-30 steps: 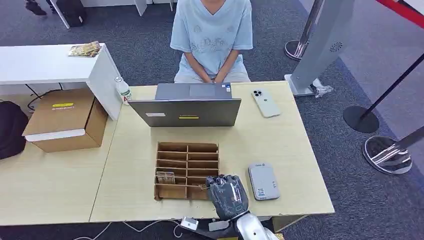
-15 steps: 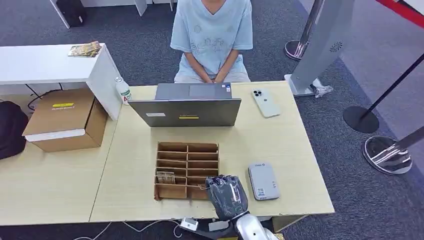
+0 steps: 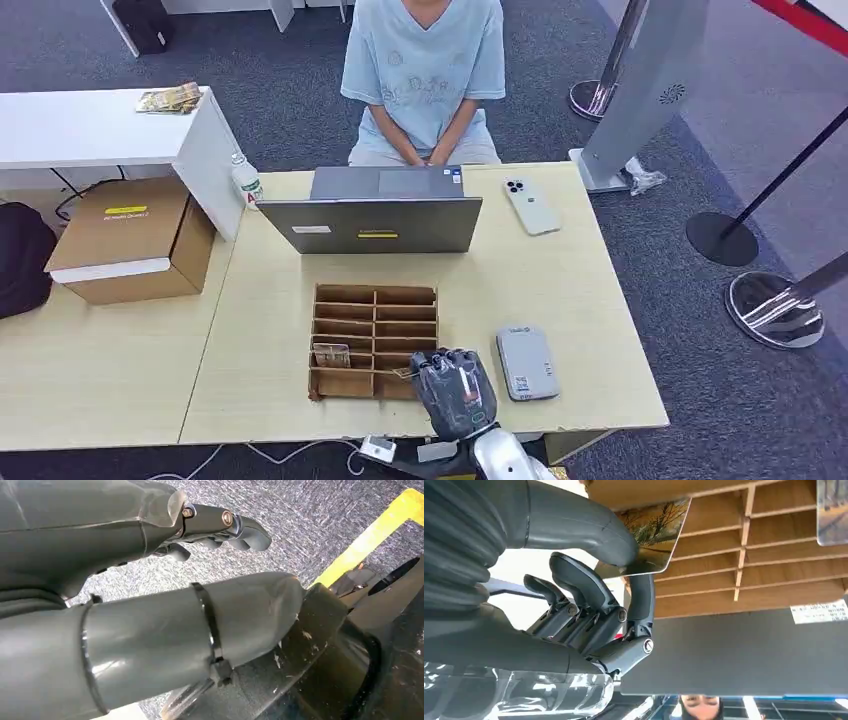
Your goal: Pass the card to the sensor for recognition and then transmit it.
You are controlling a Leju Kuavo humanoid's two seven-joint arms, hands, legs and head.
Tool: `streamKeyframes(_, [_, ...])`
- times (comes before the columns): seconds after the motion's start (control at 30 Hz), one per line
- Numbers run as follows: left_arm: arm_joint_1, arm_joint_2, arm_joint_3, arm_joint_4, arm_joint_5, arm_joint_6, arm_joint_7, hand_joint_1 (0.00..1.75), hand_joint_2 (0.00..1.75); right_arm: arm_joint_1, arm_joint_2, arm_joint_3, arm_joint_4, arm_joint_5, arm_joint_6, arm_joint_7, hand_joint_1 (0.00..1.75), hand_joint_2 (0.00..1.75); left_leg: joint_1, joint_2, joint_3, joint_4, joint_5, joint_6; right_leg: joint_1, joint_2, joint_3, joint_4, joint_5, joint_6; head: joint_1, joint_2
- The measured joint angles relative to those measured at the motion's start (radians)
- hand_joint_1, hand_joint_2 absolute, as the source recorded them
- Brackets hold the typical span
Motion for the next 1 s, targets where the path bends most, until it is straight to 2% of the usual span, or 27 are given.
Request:
streamKeyframes(0.6, [0.0,0.0,0.017,0.0,-0.003,0.0,-0.002,0.0,0.0,0.018,-0.002,-0.016,-0.076,-0.023,0.025,-0.007,1.75,1.75,0.0,0.0,0.0,0.0,0.0,0.0,0.0,0.0,0.0,0.0,0.0,0.0,0.0,0.0])
streamKeyframes(1.0, [0.0,0.0,0.018,0.0,-0.005,0.0,-0.003,0.0,0.0,0.019,-0.006,-0.019,-0.091,-0.146,0.066,-0.063,1.75,1.75,0.0,0.0,0.0,0.0,0.0,0.0,0.0,0.0,0.0,0.0,0.0,0.0,0.0,0.0])
